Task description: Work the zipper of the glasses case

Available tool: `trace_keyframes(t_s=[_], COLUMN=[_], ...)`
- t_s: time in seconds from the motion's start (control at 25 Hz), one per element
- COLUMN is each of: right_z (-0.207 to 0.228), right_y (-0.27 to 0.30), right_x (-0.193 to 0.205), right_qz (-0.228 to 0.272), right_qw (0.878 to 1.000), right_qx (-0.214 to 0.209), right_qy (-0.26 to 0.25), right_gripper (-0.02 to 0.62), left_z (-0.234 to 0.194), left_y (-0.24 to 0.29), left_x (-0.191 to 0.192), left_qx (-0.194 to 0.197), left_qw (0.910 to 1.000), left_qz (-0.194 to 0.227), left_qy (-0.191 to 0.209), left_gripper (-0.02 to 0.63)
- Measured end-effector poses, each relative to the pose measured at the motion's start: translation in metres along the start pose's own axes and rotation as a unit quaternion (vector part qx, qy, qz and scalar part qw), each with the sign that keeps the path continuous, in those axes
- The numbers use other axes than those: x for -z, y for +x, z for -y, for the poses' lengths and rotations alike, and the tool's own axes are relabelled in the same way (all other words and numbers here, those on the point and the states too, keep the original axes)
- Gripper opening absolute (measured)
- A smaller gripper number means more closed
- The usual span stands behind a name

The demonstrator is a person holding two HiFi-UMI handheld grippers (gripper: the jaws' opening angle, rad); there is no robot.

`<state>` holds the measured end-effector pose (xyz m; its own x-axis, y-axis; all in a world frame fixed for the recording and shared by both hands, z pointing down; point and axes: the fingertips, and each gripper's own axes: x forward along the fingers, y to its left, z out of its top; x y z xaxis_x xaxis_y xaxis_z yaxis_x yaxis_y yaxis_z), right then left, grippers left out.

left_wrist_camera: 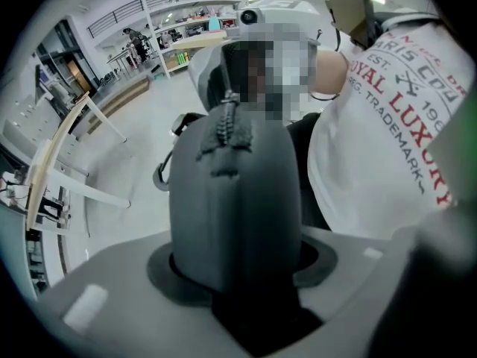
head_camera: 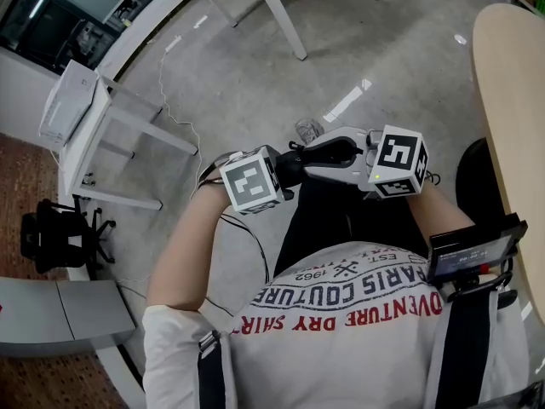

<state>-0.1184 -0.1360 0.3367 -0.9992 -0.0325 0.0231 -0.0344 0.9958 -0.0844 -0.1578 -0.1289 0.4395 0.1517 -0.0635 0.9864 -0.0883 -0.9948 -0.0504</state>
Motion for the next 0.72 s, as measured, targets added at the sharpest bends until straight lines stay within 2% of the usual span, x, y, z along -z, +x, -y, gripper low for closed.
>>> trace_keyframes(t_s=[0.48,0.72], right_z=[-0.0029,-0.0089], right_y=[0.0007,-0.0008], right_x=[-0.0043,-0.0052], right_qz=[-0.005,-0.014], right_qw=[1.000,0.999], right_qx=[-0.007,-0.031], right_qy=[-0.020,-0.024], right_gripper=[0.026,0.023], left_z=[0.0057,0.0069], left_y=[-0.0010,-0.0003], left_x=[0.0026,-0.0014], left_qx=[0.015,0.004], left_qw=[0.9998,0.9992], left_qz=[0.014,0.031], left_qy=[-0.004,0.025], left_gripper=[0.247,0.245])
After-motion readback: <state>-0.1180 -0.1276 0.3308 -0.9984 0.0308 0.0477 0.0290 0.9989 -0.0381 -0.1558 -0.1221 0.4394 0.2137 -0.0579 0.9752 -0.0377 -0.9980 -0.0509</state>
